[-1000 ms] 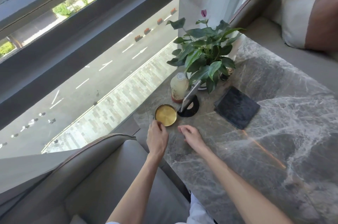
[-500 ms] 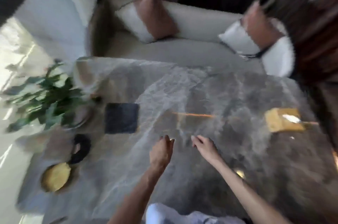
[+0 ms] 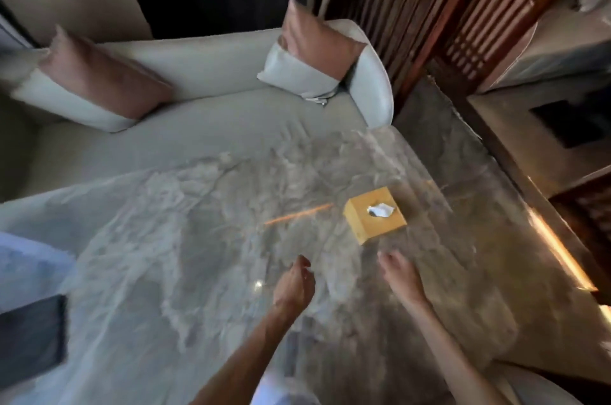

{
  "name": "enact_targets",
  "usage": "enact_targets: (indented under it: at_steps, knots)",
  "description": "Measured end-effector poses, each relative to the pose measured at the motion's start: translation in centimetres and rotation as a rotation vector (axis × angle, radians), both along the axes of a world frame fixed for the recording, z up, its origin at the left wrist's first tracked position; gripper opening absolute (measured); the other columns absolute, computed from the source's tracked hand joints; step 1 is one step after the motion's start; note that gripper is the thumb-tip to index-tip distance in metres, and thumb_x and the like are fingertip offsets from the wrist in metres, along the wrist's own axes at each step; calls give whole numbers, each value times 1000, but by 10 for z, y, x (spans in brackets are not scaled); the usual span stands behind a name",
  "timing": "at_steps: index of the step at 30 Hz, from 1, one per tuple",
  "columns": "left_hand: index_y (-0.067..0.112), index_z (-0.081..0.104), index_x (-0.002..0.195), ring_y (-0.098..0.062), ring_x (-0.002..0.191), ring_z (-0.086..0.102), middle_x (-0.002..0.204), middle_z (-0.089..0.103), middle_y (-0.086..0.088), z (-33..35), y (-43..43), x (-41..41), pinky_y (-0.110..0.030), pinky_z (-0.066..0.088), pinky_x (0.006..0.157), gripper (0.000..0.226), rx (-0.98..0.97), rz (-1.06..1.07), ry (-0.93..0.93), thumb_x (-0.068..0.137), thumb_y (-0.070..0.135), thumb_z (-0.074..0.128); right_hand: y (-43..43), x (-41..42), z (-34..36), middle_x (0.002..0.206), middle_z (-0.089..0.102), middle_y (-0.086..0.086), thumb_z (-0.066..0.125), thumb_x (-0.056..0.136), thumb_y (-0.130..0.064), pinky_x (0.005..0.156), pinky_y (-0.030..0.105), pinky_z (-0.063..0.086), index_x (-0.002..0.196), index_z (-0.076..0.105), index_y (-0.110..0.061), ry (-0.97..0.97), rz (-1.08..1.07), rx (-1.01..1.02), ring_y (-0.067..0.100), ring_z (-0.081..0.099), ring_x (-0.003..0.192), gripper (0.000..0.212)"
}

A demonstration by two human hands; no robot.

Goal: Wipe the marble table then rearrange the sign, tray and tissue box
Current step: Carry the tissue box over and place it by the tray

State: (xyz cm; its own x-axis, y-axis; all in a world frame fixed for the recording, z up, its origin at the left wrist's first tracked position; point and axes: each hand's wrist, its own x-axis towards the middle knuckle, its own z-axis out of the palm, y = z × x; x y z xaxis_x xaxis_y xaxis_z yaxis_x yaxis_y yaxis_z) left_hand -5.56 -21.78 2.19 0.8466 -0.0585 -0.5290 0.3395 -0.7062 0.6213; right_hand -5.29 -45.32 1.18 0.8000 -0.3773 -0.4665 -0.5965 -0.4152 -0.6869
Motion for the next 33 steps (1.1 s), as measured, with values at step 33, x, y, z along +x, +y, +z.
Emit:
enact_targets:
  at_steps: [33]
  knots:
    - [29, 43, 147, -22, 119, 60, 133, 59, -8, -18, 113, -79, -45, 50, 103, 85, -447, 932, -20, 63, 33, 55, 193, 7, -24, 100, 74, -14, 50, 96, -28, 89, 33, 49, 99, 71, -34, 155, 649, 333, 8, 65, 95, 22]
